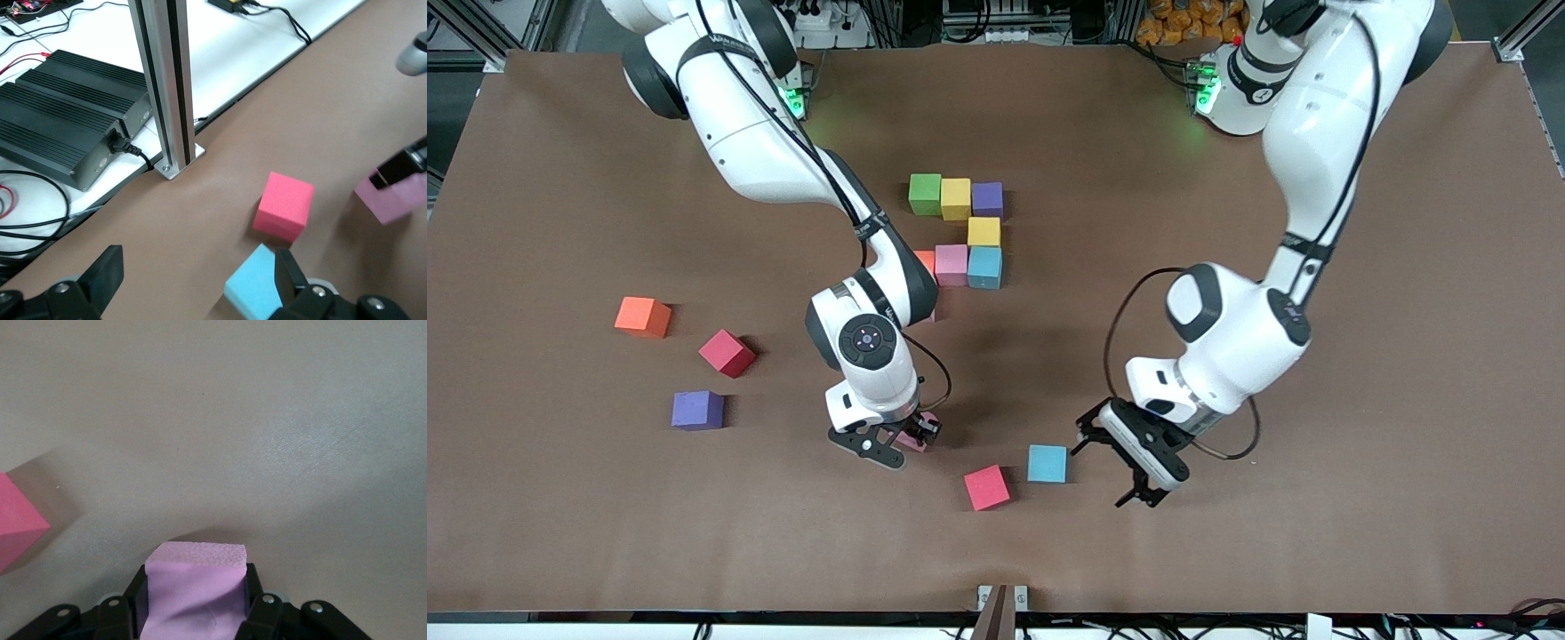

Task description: Form number 2 with 11 blocks

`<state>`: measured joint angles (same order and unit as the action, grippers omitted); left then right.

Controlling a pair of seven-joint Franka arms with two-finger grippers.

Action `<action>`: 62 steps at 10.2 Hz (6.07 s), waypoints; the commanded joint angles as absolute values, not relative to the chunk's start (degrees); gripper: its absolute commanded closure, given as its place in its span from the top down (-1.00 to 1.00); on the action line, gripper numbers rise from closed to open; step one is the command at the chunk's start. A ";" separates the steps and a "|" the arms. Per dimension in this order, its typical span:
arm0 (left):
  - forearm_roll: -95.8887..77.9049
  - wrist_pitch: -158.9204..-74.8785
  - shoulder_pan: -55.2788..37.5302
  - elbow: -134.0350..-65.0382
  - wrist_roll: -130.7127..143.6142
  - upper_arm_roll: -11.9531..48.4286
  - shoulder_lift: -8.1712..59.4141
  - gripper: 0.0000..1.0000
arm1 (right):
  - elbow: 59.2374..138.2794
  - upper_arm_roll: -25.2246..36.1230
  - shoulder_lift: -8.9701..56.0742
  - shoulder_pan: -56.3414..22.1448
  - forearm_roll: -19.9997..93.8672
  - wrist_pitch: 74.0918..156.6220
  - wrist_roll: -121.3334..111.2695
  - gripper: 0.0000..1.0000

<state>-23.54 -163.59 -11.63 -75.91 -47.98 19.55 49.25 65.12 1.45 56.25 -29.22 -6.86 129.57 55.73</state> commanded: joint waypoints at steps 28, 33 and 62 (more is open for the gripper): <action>-55.63 -193.62 -49.92 -74.88 -17.31 -13.62 58.71 1.00 | 107.75 -6.06 32.08 -28.30 -11.34 143.96 34.80 -1.00; -55.72 -185.98 -47.55 -74.79 -12.77 -13.36 51.86 1.00 | 108.36 -6.06 31.73 -28.13 -11.34 144.05 34.89 -1.00; -26.89 -130.28 -31.90 -100.02 22.63 -2.80 8.35 1.00 | 105.99 -5.27 26.28 -12.15 -10.55 130.19 21.16 1.00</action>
